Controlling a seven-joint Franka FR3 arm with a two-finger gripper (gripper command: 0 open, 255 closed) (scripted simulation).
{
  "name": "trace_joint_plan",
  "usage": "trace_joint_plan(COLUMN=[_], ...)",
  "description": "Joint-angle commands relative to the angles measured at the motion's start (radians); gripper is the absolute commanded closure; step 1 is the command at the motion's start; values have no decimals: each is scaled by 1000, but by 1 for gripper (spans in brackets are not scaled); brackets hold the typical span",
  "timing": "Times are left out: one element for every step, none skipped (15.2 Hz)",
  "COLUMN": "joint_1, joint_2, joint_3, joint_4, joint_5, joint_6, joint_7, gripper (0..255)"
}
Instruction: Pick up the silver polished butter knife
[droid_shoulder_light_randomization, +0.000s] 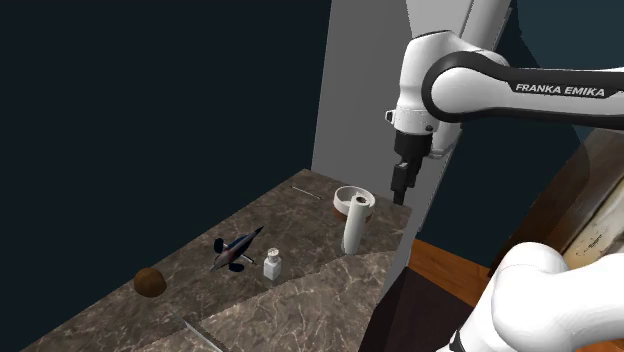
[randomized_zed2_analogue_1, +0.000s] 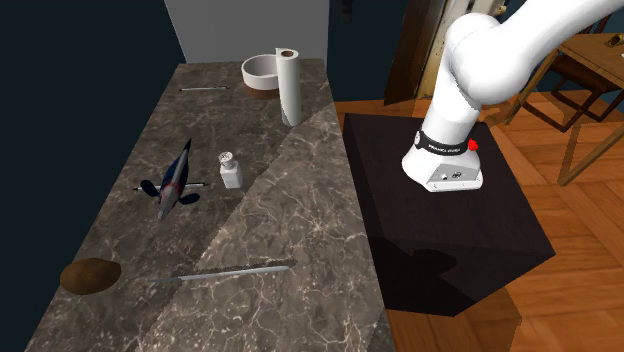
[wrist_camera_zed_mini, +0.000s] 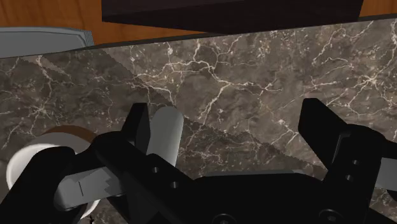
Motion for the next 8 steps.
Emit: trace_joint_plan(joint_1=[0, 9, 17, 26, 34, 43, 51, 59], joint_2=[0, 13, 26, 42, 58, 76, 95, 115], joint_3=[0, 17, 33, 50, 67, 84, 101, 117], joint_4=[0, -10, -18, -25, -31, -36, -40, -42], joint_5=[0, 14, 28, 42, 55, 68, 80, 92], joint_6=[0, 20, 41, 62, 83, 105, 127, 149], joint_7=[0, 19, 38, 56, 74, 92, 110, 128], gripper=[0, 0, 0, 0, 0, 0, 0, 0])
